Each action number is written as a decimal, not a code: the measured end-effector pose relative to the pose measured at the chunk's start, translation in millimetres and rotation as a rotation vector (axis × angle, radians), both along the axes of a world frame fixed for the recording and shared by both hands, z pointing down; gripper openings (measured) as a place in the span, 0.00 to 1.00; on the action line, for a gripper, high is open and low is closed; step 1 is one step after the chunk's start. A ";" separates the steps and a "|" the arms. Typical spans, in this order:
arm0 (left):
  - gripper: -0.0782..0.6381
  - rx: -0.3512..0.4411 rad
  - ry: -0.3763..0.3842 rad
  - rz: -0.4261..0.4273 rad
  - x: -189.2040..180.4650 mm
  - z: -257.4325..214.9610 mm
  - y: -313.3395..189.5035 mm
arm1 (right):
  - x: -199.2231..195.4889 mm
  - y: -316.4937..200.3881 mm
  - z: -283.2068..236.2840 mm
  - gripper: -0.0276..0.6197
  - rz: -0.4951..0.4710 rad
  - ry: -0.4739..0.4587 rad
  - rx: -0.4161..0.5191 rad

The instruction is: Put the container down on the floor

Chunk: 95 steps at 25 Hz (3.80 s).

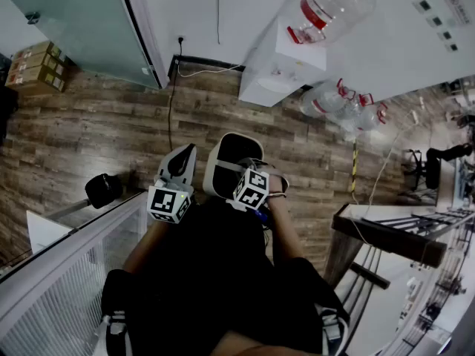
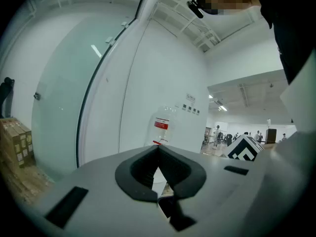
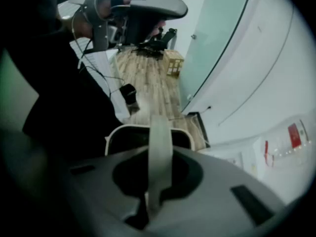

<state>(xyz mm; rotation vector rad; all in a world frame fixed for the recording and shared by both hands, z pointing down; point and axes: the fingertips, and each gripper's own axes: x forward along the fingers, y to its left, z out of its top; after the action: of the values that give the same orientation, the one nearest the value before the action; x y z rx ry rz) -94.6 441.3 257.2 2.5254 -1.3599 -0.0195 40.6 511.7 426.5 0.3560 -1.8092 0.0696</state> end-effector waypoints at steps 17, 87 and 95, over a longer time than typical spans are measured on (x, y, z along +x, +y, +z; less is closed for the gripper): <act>0.15 0.006 -0.014 0.020 35.5 -0.7 18.7 | 24.8 16.6 6.0 0.09 0.045 -0.032 -0.007; 0.15 -0.142 -0.004 -0.050 17.9 53.0 -362.0 | 0.9 -351.3 64.5 0.09 -0.044 -0.044 -0.068; 0.15 -0.104 -0.045 -0.111 35.2 50.4 -410.0 | 6.8 -406.0 85.9 0.09 -0.138 -0.026 -0.057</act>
<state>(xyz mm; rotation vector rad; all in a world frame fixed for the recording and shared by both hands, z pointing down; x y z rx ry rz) -59.4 31.2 307.6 2.3768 -1.4776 0.0850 47.4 105.6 512.4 0.1897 -1.8489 0.0294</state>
